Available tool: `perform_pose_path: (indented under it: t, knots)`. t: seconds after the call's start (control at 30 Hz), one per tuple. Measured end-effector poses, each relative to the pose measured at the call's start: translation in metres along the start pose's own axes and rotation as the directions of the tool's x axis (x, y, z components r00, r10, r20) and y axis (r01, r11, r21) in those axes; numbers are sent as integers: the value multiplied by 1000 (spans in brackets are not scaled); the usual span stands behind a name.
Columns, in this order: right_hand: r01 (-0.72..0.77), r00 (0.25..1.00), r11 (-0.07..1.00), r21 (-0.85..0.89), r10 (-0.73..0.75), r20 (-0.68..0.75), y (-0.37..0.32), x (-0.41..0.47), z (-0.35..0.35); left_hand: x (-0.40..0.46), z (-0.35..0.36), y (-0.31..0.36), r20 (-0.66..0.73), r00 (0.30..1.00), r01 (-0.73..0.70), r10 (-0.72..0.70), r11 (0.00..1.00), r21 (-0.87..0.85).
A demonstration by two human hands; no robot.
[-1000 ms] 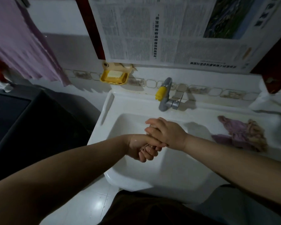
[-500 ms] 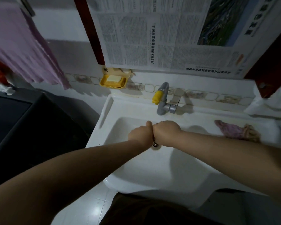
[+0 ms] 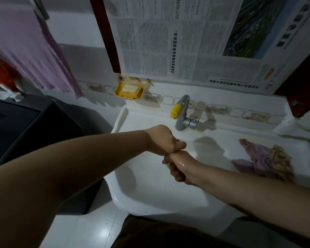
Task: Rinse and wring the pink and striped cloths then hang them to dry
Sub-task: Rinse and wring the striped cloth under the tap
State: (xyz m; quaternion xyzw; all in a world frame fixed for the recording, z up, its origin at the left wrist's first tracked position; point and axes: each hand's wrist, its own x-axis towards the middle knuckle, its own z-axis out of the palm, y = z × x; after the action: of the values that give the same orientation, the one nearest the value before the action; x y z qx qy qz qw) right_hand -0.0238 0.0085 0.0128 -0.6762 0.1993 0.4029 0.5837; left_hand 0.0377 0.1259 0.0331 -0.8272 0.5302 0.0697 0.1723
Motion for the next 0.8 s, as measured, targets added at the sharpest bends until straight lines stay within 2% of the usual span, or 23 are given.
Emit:
perform_pose_path:
  t: [0.07, 0.17, 0.33, 0.47, 0.6, 0.7, 0.8]
  knots:
    - [-40, 998, 999, 36, 39, 42, 6, -5, 3, -4, 5, 4, -46, 997, -54, 55, 998, 27]
    - [-68, 995, 993, 91, 62, 76, 9, -7, 7, -13, 5, 3, -212, 968, -133, 135, 991, 23]
    - [-85, 991, 982, 171, 67, 112, 10, -14, 14, -20, 4, 2, -356, 921, -147, 159, 987, 60]
    - [-69, 989, 979, 193, 42, 143, 10, -20, 17, -25, 4, 2, -409, 903, -120, 134, 991, 60]
    - [-83, 982, 987, 134, 58, 179, 7, -24, 18, -31, 8, 3, -404, 909, -106, 100, 994, 7]
    - [-43, 977, 998, 53, 31, 210, 3, -22, 15, -34, 16, 4, -376, 927, -25, 0, 998, -63]
    - [135, 978, 988, -76, -120, 173, -4, -14, 6, -42, 23, 4, -235, 935, 211, -264, 950, -229]
